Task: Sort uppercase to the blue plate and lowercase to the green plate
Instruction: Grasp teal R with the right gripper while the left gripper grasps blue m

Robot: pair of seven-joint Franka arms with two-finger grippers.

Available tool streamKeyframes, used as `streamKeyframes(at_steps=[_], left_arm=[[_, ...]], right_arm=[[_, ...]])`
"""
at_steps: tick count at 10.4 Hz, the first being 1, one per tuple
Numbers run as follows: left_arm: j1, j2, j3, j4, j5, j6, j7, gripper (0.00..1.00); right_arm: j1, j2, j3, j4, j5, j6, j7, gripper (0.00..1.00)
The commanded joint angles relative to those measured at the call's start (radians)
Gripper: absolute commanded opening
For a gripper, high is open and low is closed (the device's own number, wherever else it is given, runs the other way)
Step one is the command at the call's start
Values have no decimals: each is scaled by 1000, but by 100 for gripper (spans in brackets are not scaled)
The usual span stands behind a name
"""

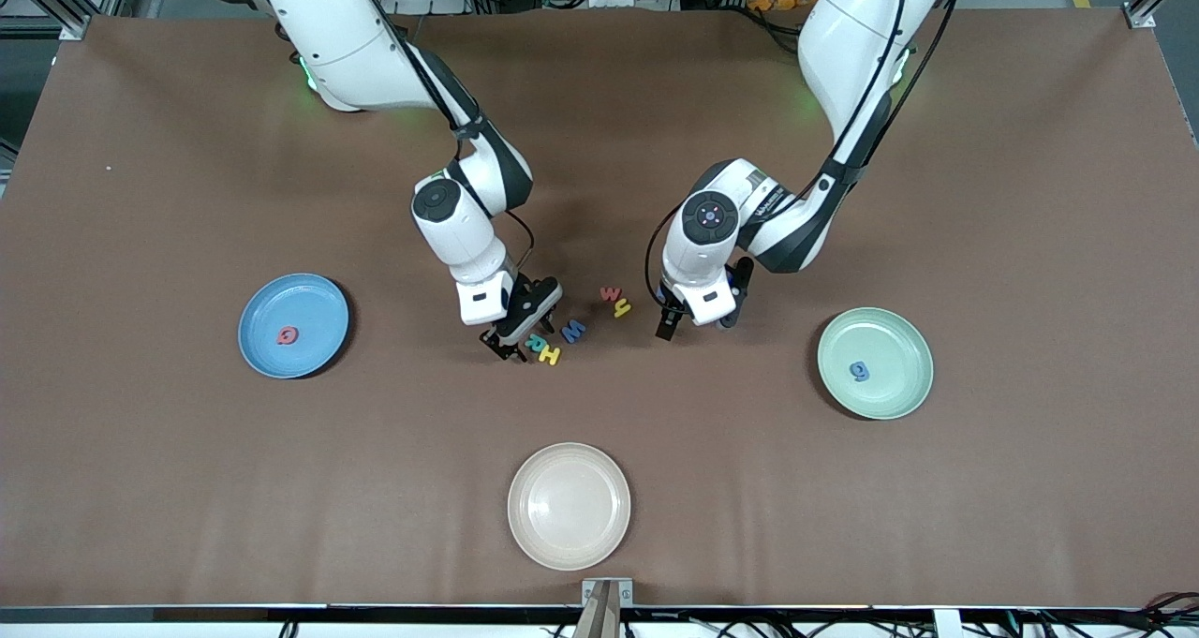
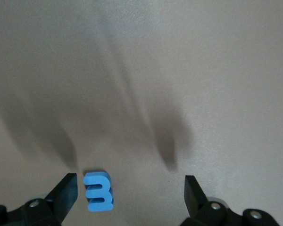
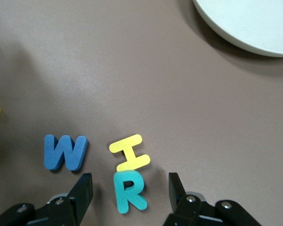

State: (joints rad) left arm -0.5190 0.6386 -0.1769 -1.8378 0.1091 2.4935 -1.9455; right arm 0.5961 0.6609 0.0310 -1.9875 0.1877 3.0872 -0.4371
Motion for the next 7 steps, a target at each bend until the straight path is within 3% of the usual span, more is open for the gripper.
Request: streamKeyframes(at_steps=[1,7], left_arm=[[-32,-5,7,-26,-22,21,-33,100],[-58,-5,8,-86,-14,108,-53,100]], right_arm=[[11,32,-3,19,18,34,12,73],[11,36,-3,26,16,34,12,61]])
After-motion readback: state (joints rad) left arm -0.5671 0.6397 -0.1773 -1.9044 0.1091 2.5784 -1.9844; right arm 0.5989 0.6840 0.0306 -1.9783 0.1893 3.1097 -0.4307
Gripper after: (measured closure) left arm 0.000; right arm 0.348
